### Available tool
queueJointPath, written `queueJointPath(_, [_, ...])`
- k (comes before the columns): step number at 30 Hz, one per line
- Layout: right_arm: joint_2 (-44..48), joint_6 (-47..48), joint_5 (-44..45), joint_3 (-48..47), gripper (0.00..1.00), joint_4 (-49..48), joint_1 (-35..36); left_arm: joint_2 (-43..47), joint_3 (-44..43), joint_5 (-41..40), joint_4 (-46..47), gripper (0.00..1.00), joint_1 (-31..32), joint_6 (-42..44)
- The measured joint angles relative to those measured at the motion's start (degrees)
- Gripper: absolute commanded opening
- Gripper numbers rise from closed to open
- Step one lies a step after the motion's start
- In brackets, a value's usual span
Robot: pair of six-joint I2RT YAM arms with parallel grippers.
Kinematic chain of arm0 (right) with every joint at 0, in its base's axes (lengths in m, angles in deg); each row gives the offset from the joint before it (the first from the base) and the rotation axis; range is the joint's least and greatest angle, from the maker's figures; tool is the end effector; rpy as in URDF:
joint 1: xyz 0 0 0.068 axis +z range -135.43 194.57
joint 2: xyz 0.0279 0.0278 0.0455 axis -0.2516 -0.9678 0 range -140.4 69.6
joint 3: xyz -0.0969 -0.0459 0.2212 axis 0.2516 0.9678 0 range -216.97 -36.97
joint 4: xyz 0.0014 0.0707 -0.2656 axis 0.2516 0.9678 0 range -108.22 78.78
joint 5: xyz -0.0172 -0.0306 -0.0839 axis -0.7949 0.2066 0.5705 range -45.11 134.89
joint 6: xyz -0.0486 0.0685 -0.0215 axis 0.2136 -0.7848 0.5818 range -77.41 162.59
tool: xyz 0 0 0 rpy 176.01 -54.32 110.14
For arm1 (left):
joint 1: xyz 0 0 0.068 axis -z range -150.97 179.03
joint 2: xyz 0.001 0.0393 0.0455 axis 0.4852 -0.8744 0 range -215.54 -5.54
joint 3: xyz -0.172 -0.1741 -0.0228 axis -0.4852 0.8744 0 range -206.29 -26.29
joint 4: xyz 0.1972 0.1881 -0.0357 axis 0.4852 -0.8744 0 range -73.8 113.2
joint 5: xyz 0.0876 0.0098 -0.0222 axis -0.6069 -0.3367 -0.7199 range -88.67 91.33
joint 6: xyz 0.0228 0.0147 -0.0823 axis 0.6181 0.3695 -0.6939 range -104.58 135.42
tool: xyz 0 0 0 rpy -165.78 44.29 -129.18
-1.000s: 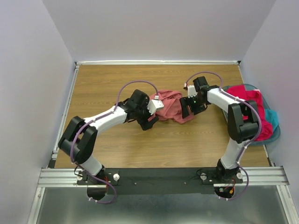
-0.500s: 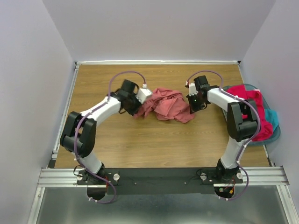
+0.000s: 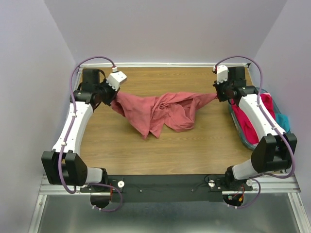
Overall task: Fold and stack the t-shirts
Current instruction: Flatten out the tshirt
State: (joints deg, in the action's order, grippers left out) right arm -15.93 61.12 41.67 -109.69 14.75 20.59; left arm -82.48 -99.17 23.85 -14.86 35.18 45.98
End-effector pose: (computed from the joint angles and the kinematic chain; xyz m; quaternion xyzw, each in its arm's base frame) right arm 0.3702 0.0433 0.2419 -0.2072 0.9027 -0.0151 0.3769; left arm 0.3317 -0.0653 0.2878 0.3575 0.8258 -0.0903 0.4267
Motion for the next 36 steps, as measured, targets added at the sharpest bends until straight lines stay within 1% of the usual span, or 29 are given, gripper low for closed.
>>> queueJointPath(3, [0.8,2.1,0.5,0.0,0.00,0.0,-1.4,-0.1,0.2,0.0,-1.2,0.00,-4.4,1.2])
queueJointPath(7, [-1.9,3.5,1.1,-1.4,0.01,0.4,-2.4,-2.4,0.0,0.1,-1.5,0.00,-8.4,1.9])
queueJointPath(9, [-5.2,3.6,1.1,-3.5,0.01,0.4,-2.5,-5.5,-0.8,0.1,-1.2,0.00,-9.8,1.7])
queueJointPath(12, [-11.3,3.6,1.0,-7.6,0.00,0.0,-2.4,-12.7,-5.1,0.0,-0.6,0.00,-11.6,0.7])
queueJointPath(13, [-13.3,3.3,1.0,-9.0,0.01,-0.1,-2.4,-15.1,-6.4,0.0,0.2,0.09,-12.2,0.2])
queueJointPath(15, [-17.2,2.9,1.1,-11.9,0.18,0.1,-2.4,-19.8,-9.4,-0.2,0.9,0.25,-13.0,-1.0])
queueJointPath(16, [-19.6,2.4,1.2,-13.6,0.32,0.0,-2.4,-22.3,-11.0,-0.5,1.7,0.43,-13.3,-1.7])
queueJointPath(17, [-21.3,1.9,1.6,-15.0,0.66,-0.3,-2.5,-23.9,-12.2,-1.0,2.1,0.52,-13.5,-2.0])
queueJointPath(18, [-22.6,1.5,1.9,-16.0,0.78,-0.2,-2.4,-24.9,-13.0,-1.0,2.0,0.63,-13.6,-2.8])
queueJointPath(19, [-23.6,0.9,2.2,-16.6,0.85,-0.2,-2.4,-25.8,-14.0,-1.0,1.9,0.74,-13.8,-3.2])
queueJointPath(20, [-24.0,1.1,2.3,-17.0,0.89,-0.1,-2.5,-25.9,-14.5,-0.9,1.8,0.81,-13.9,-3.2])
queueJointPath(22, [-23.4,0.9,1.9,-17.0,0.90,0.7,-2.5,-25.2,-14.8,0.1,1.3,0.81,-14.0,-2.4])
queueJointPath(24, [-21.5,0.6,0.2,-16.8,0.89,2.2,-2.5,-22.0,-13.5,1.8,-0.2,0.81,-13.7,0.0])
queueJointPath(27, [-17.0,0.3,-3.4,-14.9,0.82,4.0,-2.5,-14.0,-7.2,3.3,-1.3,0.79,-10.9,2.9])
queueJointPath(29, [-13.1,-0.5,-6.7,-12.5,0.80,5.2,-2.3,-7.0,-1.0,3.7,-1.5,0.76,-5.0,4.2])
queueJointPath(31, [-10.5,-1.3,-9.6,-10.2,0.77,6.8,-1.7,-1.5,5.3,3.8,-0.1,0.73,5.2,4.7])
queueJointPath(34, [-9.2,-2.7,-13.0,-7.1,0.72,7.9,-0.2,0.8,12.0,3.7,2.0,0.68,18.6,3.6])
queueJointPath(36, [-9.9,-3.9,-15.1,-5.3,0.70,9.2,0.8,-0.7,14.7,2.7,3.4,0.66,24.9,1.5])
